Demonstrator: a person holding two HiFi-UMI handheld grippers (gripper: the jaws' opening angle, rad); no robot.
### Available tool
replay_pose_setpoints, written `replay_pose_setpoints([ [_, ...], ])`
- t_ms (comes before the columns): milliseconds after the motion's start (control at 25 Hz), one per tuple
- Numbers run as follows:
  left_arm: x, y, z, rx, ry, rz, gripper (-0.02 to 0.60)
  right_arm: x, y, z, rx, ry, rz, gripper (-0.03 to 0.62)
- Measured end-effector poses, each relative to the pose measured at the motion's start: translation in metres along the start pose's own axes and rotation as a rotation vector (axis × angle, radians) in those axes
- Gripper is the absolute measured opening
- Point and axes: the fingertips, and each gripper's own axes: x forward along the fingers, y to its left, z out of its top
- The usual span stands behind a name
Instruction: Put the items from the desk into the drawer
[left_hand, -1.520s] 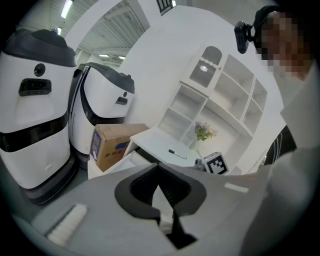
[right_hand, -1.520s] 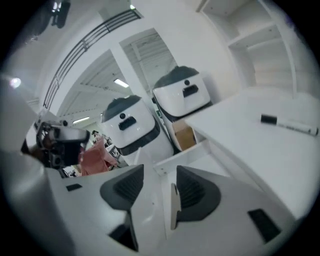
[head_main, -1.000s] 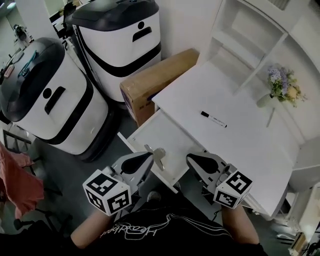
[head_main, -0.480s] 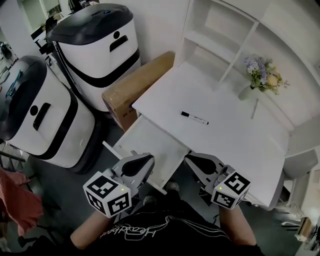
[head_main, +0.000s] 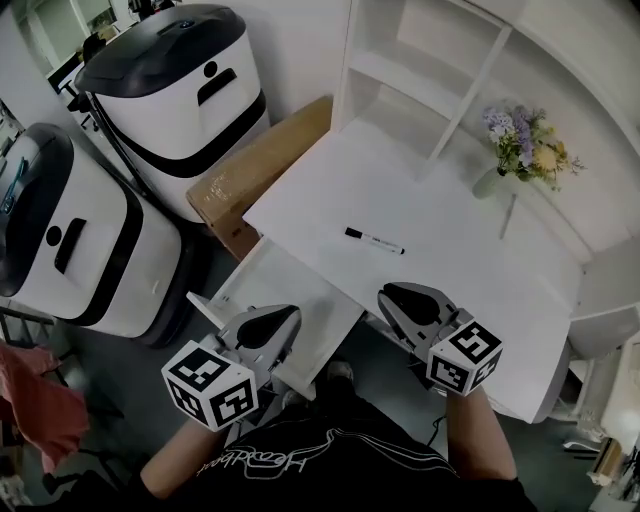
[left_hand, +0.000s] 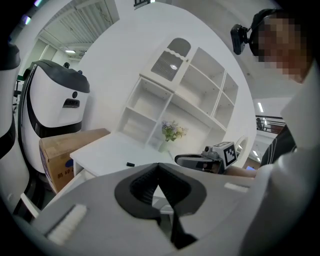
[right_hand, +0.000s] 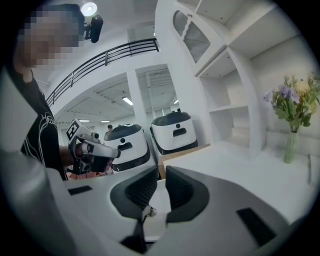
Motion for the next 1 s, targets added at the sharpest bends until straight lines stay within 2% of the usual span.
replay_pose_setpoints([
  [80, 0.010, 0.005, 0.000, -0.014, 0.005, 0.018, 0.008, 0.003, -0.021, -0.006, -0.008, 0.029, -0.008, 0.024],
  [160, 0.021, 0.011, -0.001, -0.032, 0.013, 0.032, 0.008, 0.006, -0.041, -0.012, -0.008, 0.065, -0.007, 0.142],
  [320, 0.042, 0.022, -0.001, -0.061, 0.028, 0.060, 0.008, 0.016, -0.080, -0.022, -0.055, 0.128, -0.025, 0.173],
  [520, 0.065, 0.032, -0.003, -0.088, 0.046, 0.079, 0.008, 0.037, -0.116, -0.039, -0.170, 0.229, -0.034, 0.192],
  [800, 0.086, 0.037, -0.007, -0.102, 0.081, 0.096, 0.008, 0.063, -0.155, -0.083, -0.258, 0.368, -0.012, 0.192],
  [1000, 0.092, 0.043, -0.015, -0.118, 0.105, 0.116, 0.008, 0.076, -0.175, -0.107, -0.250, 0.433, -0.011, 0.192],
])
